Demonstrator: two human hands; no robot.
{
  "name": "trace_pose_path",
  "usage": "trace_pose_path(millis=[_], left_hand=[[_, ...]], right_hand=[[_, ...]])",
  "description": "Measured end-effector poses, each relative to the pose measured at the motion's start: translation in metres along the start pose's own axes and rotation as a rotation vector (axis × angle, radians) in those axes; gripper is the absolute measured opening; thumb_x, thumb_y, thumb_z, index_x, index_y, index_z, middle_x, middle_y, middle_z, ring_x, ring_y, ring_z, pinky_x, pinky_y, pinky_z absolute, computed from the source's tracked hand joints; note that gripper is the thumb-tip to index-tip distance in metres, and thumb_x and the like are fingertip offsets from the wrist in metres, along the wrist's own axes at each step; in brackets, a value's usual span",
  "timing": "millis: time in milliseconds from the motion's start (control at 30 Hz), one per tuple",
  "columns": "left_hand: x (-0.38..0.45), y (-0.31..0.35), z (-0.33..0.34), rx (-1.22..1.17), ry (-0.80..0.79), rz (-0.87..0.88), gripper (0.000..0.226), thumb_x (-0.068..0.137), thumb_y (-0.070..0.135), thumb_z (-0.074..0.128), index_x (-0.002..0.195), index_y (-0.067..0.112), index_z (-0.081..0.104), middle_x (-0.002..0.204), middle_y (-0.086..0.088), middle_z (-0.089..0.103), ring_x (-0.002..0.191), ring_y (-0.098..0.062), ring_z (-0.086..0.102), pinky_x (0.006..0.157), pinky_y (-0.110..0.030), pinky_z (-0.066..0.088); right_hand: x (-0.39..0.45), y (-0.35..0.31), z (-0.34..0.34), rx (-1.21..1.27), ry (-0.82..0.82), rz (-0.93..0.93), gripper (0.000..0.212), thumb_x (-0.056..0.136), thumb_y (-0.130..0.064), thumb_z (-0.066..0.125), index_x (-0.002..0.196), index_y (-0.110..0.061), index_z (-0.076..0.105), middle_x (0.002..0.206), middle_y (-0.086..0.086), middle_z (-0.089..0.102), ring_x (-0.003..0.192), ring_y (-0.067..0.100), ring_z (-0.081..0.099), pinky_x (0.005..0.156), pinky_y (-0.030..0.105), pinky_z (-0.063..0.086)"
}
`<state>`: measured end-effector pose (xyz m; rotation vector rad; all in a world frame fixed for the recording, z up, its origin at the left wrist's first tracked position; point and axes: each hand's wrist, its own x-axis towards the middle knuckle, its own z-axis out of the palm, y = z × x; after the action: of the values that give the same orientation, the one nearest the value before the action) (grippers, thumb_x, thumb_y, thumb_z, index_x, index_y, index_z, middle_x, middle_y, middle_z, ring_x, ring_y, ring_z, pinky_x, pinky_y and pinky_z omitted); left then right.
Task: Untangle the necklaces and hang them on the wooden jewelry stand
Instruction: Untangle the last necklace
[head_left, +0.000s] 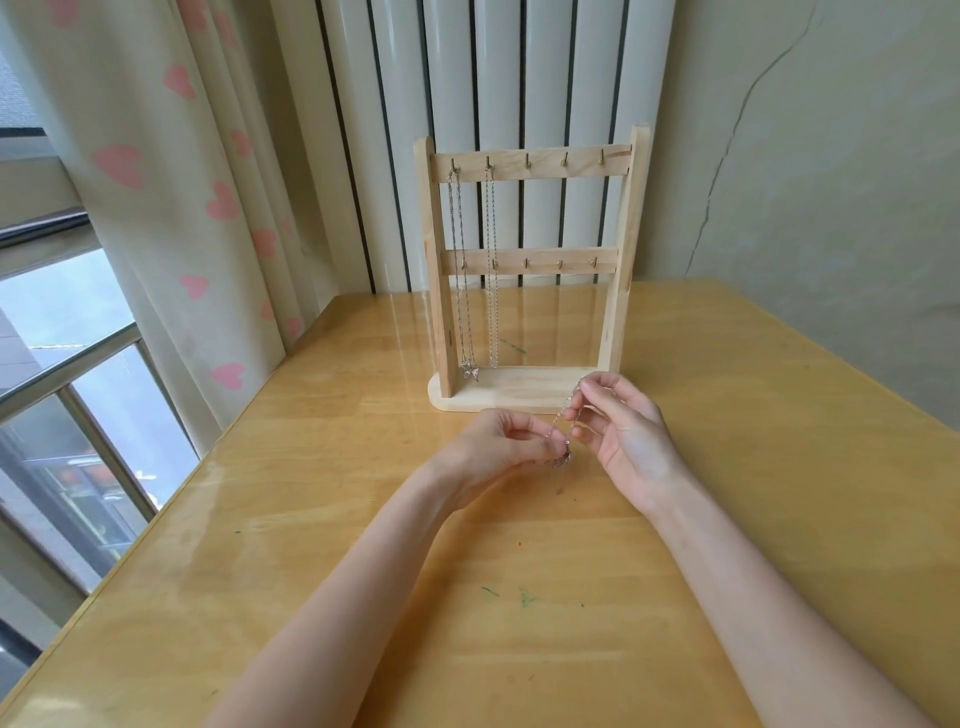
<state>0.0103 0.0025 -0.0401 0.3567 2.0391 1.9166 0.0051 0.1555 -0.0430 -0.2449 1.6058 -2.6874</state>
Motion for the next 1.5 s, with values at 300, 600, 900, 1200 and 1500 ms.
trace_pose_path(millis=[300, 600, 900, 1200, 1500], left_hand=[[0.002, 0.0, -0.005, -0.231, 0.158, 0.011, 0.014, 0.082, 0.001, 0.065, 0.079, 0.014, 0.061, 0.067, 0.003, 0.066, 0.052, -0.007, 0.052, 0.063, -0.017, 0.047], [0.003, -0.002, -0.009, -0.306, 0.239, -0.022, 0.015, 0.081, 0.002, 0.066, 0.08, 0.015, 0.059, 0.06, 0.005, 0.065, 0.049, -0.007, 0.054, 0.059, -0.017, 0.049], [0.003, -0.001, -0.009, -0.397, 0.227, -0.04, 0.018, 0.08, 0.0, 0.067, 0.078, 0.015, 0.057, 0.066, 0.002, 0.067, 0.06, -0.007, 0.064, 0.058, -0.015, 0.052], [0.006, 0.003, -0.004, -0.547, 0.22, -0.043, 0.019, 0.083, -0.002, 0.061, 0.08, 0.015, 0.054, 0.064, -0.001, 0.067, 0.06, -0.01, 0.062, 0.059, -0.012, 0.051], [0.005, -0.003, -0.006, -0.284, 0.221, 0.07, 0.018, 0.082, -0.005, 0.062, 0.09, 0.01, 0.055, 0.077, -0.003, 0.06, 0.065, -0.012, 0.064, 0.07, -0.017, 0.054]], right_hand=[[0.003, 0.011, -0.001, -0.259, -0.016, 0.08, 0.024, 0.089, -0.005, 0.058, 0.112, -0.007, 0.057, 0.104, 0.011, 0.066, 0.088, 0.016, 0.064, 0.067, 0.024, 0.055], [-0.001, 0.016, 0.004, -0.522, -0.033, 0.019, 0.008, 0.088, -0.01, 0.06, 0.085, -0.007, 0.068, 0.076, 0.003, 0.065, 0.067, 0.011, 0.059, 0.066, 0.024, 0.051], [-0.002, 0.01, 0.003, -0.26, -0.114, 0.129, 0.003, 0.084, 0.001, 0.06, 0.083, -0.001, 0.061, 0.064, 0.003, 0.061, 0.057, 0.011, 0.055, 0.054, 0.018, 0.045], [-0.001, 0.006, 0.0, -0.068, -0.178, 0.204, 0.008, 0.087, 0.002, 0.053, 0.087, -0.005, 0.057, 0.07, 0.007, 0.06, 0.058, 0.012, 0.055, 0.053, 0.018, 0.046], [-0.001, 0.011, -0.001, -0.275, -0.147, 0.157, 0.005, 0.085, -0.001, 0.06, 0.088, -0.003, 0.064, 0.076, 0.008, 0.065, 0.069, 0.013, 0.061, 0.062, 0.021, 0.05]])
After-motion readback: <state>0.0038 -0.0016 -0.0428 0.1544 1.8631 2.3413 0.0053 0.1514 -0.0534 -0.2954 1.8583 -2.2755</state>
